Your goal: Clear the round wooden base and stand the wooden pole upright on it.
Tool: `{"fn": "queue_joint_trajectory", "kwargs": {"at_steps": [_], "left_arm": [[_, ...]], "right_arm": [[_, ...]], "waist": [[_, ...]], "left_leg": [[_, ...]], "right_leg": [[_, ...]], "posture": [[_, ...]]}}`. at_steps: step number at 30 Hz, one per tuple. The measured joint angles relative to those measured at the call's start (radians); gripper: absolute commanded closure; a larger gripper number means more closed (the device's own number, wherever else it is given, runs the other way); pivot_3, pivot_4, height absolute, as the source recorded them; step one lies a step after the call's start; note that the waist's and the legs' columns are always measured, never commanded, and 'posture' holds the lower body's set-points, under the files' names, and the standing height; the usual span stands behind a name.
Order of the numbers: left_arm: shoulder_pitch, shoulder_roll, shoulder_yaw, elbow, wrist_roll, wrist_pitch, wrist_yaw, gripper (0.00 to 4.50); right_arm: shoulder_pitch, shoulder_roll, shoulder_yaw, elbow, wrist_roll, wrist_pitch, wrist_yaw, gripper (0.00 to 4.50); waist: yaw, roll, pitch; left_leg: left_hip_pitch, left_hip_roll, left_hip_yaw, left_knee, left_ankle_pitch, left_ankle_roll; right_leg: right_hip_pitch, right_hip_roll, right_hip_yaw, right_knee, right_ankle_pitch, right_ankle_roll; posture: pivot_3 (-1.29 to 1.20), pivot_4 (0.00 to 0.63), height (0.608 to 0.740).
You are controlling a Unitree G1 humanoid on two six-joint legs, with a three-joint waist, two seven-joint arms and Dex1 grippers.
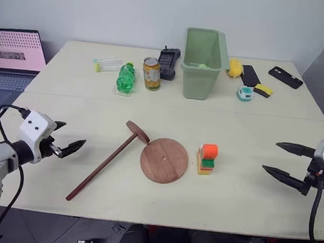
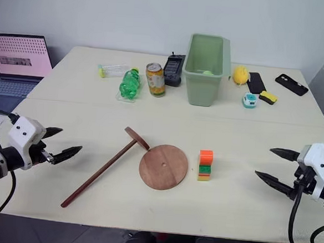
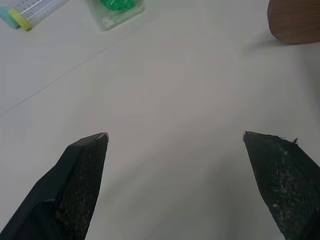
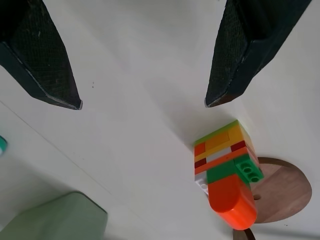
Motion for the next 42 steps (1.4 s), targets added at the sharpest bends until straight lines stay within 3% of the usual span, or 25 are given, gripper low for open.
{"fn": "queue_joint_trajectory", "kwargs": {"at_steps": [21,28,32,36,42], "left_arm": [[0.01,0.0,0.058,0.029,-0.006,-0.073,-0.001,0.0],[0.034,0.017,0.059,-0.018,-0.03,-0.042,-0.072,0.0],[-0.036,0.043,0.009,-0.128,-0.068,0.004,-0.113,0.0],[-0.149,0.046,-0.124,-0.287,-0.112,0.056,-0.163,0.0],[-0.27,0.01,-0.301,-0.349,-0.128,0.085,-0.22,0.0]], "right_arm": [[-0.069,0.011,0.051,0.012,-0.022,-0.003,0.001,0.38],[-0.104,0.016,0.063,0.022,-0.036,-0.012,-0.015,0.38],[-0.119,0.018,0.063,0.015,-0.028,-0.007,-0.02,0.38],[-0.156,0.018,0.075,-0.045,0.022,0.037,-0.03,0.38],[-0.209,0.017,0.154,-0.137,0.076,0.103,-0.044,0.38]], "waist": [[-0.001,0.0,0.0],[0.0,0.0,0.0],[0.005,-0.001,0.001],[0.0,-0.001,0.001],[-0.007,0.0,0.001]], "left_leg": [[0.0,0.0,0.0,0.0,0.0,0.0],[0.0,0.0,0.0,0.0,0.0,0.0],[-0.001,-0.001,0.0,0.0,0.0,0.0],[0.0,0.0,0.0,0.0,0.0,0.0],[0.0,0.0,0.001,0.0,0.0,0.0]], "right_leg": [[0.0,0.0,0.0,0.0,0.0,0.0],[0.0,0.0,0.0,0.0,0.0,0.0],[0.001,0.0,0.0,0.0,0.0,0.0],[0.0,0.0,0.0,0.0,0.0,0.0],[-0.001,0.002,0.0,0.0,0.0,0.0]], "posture": [[0.0,0.15,0.74],[0.0,0.15,0.74],[0.0,0.15,0.74],[0.0,0.15,0.74],[0.0,0.15,0.74]]}}
